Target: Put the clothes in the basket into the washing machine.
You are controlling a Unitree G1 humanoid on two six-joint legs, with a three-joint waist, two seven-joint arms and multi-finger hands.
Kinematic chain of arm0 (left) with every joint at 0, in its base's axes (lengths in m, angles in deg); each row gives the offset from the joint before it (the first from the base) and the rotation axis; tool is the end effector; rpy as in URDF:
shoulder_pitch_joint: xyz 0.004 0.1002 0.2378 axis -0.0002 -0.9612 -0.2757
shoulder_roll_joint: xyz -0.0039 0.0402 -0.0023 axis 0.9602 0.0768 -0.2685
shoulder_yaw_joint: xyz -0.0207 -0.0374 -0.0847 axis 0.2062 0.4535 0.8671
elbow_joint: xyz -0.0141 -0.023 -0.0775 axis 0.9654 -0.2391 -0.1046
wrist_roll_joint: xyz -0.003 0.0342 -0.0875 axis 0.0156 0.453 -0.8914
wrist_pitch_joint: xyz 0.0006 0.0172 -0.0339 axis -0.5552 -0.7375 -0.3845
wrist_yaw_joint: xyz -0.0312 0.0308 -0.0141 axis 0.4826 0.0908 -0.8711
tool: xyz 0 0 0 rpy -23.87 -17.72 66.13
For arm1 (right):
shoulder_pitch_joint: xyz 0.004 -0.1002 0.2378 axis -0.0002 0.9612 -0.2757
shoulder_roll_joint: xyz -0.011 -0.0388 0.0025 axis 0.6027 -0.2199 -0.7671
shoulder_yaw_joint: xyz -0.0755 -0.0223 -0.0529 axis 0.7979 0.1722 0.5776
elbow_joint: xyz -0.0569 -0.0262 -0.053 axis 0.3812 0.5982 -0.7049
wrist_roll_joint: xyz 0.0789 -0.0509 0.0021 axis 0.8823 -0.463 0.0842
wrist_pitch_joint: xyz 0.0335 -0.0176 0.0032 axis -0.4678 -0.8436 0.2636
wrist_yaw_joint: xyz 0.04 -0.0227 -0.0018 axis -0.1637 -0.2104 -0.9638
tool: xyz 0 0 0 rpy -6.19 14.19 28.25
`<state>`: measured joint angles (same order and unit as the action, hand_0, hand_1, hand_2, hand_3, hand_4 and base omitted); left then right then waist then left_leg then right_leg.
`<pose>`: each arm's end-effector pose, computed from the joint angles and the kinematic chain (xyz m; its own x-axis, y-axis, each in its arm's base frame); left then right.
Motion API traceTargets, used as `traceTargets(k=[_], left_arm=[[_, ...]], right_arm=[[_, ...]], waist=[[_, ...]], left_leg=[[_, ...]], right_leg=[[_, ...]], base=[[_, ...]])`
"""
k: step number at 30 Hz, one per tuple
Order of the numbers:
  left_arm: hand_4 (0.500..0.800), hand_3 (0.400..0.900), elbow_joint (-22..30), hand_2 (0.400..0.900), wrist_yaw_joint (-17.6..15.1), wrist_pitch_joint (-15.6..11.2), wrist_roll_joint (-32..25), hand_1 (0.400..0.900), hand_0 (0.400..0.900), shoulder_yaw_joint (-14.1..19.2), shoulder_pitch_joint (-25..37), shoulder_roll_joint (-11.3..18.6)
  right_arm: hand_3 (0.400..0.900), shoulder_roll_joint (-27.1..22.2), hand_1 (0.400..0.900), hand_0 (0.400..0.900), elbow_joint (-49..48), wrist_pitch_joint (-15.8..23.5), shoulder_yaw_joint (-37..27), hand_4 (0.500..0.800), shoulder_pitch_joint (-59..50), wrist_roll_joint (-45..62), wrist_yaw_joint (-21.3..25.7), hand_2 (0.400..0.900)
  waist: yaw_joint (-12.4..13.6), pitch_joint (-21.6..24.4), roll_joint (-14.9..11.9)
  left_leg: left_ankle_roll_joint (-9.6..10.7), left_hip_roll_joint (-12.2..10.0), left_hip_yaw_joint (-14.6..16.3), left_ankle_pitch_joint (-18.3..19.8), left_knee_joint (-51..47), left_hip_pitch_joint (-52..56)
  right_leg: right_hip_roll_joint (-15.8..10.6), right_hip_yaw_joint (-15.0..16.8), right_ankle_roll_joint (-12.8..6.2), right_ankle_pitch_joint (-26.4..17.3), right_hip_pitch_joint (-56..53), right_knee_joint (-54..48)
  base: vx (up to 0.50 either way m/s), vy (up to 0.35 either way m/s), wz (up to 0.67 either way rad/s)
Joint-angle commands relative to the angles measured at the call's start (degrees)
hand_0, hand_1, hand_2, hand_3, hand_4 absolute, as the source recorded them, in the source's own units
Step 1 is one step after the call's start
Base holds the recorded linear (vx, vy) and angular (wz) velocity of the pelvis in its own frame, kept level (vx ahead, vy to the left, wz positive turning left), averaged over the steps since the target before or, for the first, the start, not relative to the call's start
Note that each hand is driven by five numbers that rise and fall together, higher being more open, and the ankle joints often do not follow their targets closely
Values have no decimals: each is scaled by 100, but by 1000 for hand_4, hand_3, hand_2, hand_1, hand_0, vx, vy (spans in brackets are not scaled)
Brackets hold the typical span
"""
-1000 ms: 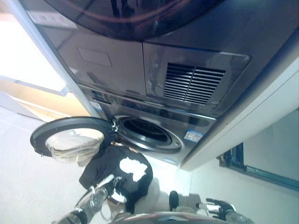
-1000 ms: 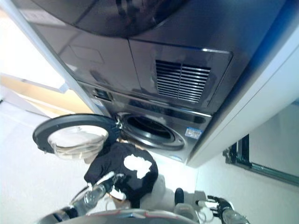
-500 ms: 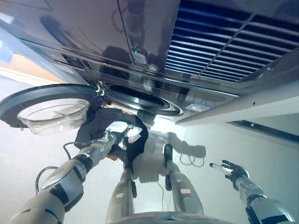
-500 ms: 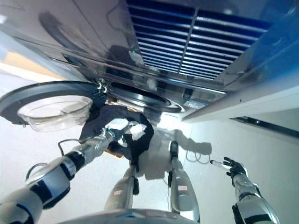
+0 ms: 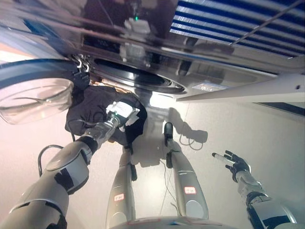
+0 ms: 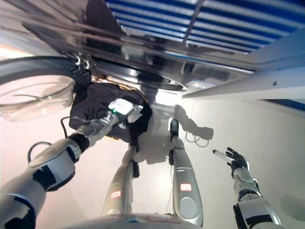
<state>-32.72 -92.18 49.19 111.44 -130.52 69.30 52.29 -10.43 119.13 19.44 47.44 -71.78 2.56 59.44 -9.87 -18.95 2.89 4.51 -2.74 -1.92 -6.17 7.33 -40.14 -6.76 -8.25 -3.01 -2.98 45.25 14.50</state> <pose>0.3146 0.1838 0.0674 0.9278 -0.2623 -0.2654 0.1563 -0.3726 0.9147 0.1699 -0.2922 -0.0372 0.6630 -0.4299 -0.6129 0.4083 0.8938 -0.1853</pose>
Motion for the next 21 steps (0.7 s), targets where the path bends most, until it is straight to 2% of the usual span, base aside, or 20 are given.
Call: traceTargets(k=[1,8,13,17,21], left_arm=[[800,900,-133,900,-253,65,185,900,900,89,439,169],[800,900,-208,900,-435,188,224,900,900,-45,899,250],[800,900,-306,900,-354,235,200,900,900,-193,1145,301],[800,900,-341,900,-285,259,259,900,900,-234,1096,250],[800,900,-438,900,-339,311,304,900,900,-279,1146,243]], right_arm=[[900,-37,900,900,-121,116,180,800,374,381,229,900],[900,101,900,900,-238,244,285,800,179,652,355,900],[900,204,900,900,-244,245,436,800,-76,830,365,900],[900,224,900,900,-300,262,404,800,-33,931,387,900],[900,251,900,900,-265,344,397,800,-128,1009,461,900]], waist=[[-180,230,-220],[-226,221,-231],[-228,178,-247],[-244,212,-246],[-236,277,-280]], left_leg=[[-94,233,165,525,862,-762],[-86,175,112,635,1329,-1550],[-138,182,127,747,1703,-2003],[-182,204,118,810,1873,-2236],[-230,237,103,913,2093,-2534]], right_leg=[[133,-14,-335,-265,59,-237],[76,-44,-337,-217,804,127],[65,-60,-352,-162,1214,439],[84,-72,-336,-112,1469,627],[120,-40,-301,-75,1738,741]], base=[[-13,-9,4],[-6,-6,3],[-8,12,-3],[1,7,-1],[-14,30,-6]])
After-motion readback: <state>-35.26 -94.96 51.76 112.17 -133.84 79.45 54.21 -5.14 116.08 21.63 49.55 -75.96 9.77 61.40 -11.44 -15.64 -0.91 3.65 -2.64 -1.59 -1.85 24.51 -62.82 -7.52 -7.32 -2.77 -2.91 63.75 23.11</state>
